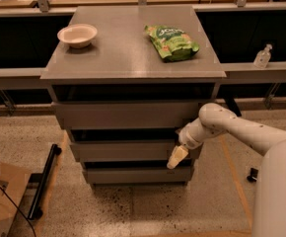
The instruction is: Open middle drawer
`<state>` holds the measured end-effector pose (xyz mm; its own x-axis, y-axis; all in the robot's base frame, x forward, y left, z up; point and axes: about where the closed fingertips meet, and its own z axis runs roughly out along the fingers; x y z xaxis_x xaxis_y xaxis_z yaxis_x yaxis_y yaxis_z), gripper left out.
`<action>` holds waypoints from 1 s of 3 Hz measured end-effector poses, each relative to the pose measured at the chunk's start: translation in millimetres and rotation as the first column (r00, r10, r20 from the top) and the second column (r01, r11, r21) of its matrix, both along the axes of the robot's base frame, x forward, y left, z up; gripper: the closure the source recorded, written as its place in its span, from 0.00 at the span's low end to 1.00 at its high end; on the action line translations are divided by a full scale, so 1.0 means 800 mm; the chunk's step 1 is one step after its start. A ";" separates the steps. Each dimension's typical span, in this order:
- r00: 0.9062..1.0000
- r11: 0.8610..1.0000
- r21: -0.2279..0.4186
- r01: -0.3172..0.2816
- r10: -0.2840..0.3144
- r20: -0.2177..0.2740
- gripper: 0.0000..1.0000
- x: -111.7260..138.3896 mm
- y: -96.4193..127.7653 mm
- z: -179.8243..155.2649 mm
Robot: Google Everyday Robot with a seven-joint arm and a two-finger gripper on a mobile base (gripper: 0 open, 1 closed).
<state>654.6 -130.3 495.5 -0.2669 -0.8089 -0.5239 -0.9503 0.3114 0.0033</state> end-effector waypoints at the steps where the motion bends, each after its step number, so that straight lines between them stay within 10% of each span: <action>1: 1.000 1.000 0.001 -0.002 0.002 0.002 0.00 -0.002 0.000 -0.003; 3: 0.998 0.994 0.086 0.062 -0.060 -0.032 0.00 0.014 0.004 -0.067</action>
Offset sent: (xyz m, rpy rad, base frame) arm 0.0384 -0.0068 -0.0841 0.0971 0.0609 -0.0877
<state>666.2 -127.4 441.5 -0.3307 -0.7421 -0.5830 -0.9285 0.3663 0.0604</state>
